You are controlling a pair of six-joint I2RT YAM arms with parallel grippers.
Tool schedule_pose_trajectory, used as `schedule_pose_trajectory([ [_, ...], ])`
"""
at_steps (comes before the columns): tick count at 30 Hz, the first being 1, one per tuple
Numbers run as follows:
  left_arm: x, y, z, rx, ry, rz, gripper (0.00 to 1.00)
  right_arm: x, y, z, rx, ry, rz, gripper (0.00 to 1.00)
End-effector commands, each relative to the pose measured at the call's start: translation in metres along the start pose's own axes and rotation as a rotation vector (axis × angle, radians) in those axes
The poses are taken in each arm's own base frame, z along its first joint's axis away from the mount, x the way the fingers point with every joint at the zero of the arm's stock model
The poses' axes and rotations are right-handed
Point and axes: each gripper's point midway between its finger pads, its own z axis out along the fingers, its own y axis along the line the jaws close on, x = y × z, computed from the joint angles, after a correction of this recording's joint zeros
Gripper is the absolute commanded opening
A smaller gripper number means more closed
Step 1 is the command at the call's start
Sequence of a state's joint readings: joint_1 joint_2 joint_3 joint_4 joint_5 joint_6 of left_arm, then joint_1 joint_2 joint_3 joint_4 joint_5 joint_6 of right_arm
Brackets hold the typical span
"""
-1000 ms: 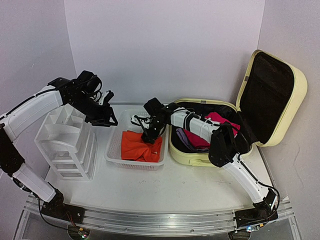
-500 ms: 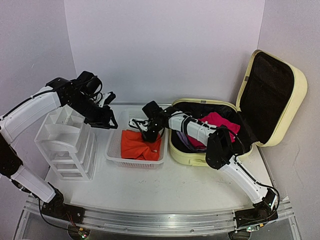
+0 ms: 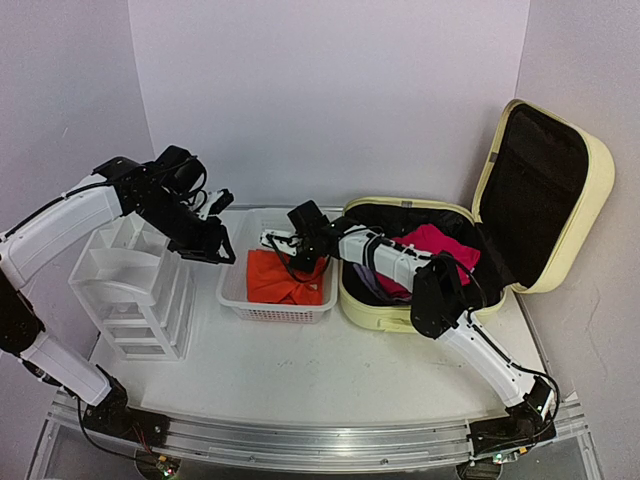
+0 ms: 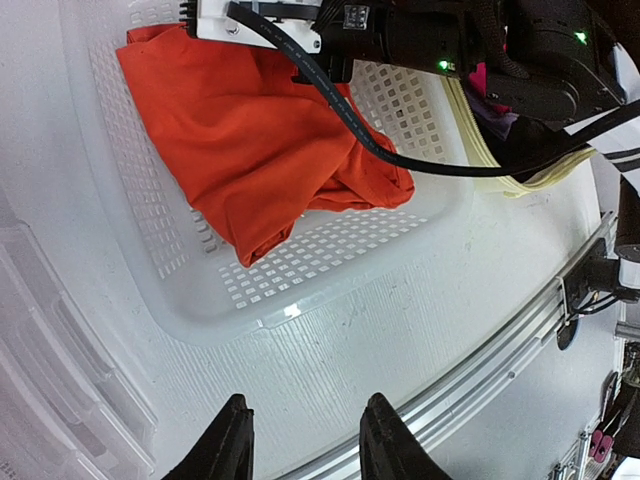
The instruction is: Open, take out, and arrange the luggage
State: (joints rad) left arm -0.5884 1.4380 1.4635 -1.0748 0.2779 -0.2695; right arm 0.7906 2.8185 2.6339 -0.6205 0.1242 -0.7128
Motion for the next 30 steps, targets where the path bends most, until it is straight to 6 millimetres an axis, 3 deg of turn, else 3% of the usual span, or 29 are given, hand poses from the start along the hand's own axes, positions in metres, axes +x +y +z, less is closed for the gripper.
schedule_pose_trajectory([
  [1, 0.004, 0.0, -0.006, -0.013, -0.013, 0.027, 0.39, -0.049, -0.071, -0.05, 0.19, -0.151, 0.033, 0.0],
  [7, 0.008, -0.004, 0.021, -0.042, 0.053, 0.063, 0.46, -0.039, -0.082, -0.039, 0.219, -0.156, 0.028, 0.0],
  [13, 0.016, -0.014, 0.023, -0.021, 0.061, 0.069, 0.44, -0.04, -0.098, -0.036, 0.254, -0.2, 0.035, 0.0],
  [14, 0.017, -0.015, 0.022, -0.017, 0.062, 0.071, 0.45, -0.039, -0.095, -0.035, 0.242, -0.203, 0.025, 0.05],
  [15, 0.017, -0.015, 0.022, -0.014, 0.063, 0.071, 0.46, -0.04, -0.09, -0.034, 0.225, -0.206, 0.015, 0.2],
  [16, 0.016, -0.016, 0.021, -0.015, 0.059, 0.071, 0.46, -0.038, -0.085, -0.033, 0.206, -0.203, 0.008, 0.26],
  [19, 0.011, -0.015, 0.022, -0.026, 0.049, 0.069, 0.47, -0.032, -0.086, -0.031, 0.216, -0.181, 0.021, 0.25],
  [20, 0.01, -0.014, 0.022, -0.032, 0.046, 0.067, 0.47, -0.031, -0.089, -0.032, 0.233, -0.17, 0.025, 0.34],
  [22, 0.008, -0.014, 0.021, -0.033, 0.041, 0.06, 0.47, -0.032, -0.098, -0.04, 0.259, -0.166, 0.049, 0.64],
  [25, 0.003, -0.017, 0.016, -0.03, 0.012, 0.048, 0.51, -0.039, -0.11, -0.066, 0.268, -0.179, 0.165, 0.86],
  [30, -0.011, -0.018, 0.018, -0.037, -0.019, 0.043, 0.59, -0.047, -0.107, -0.126, 0.153, -0.193, 0.437, 0.96],
])
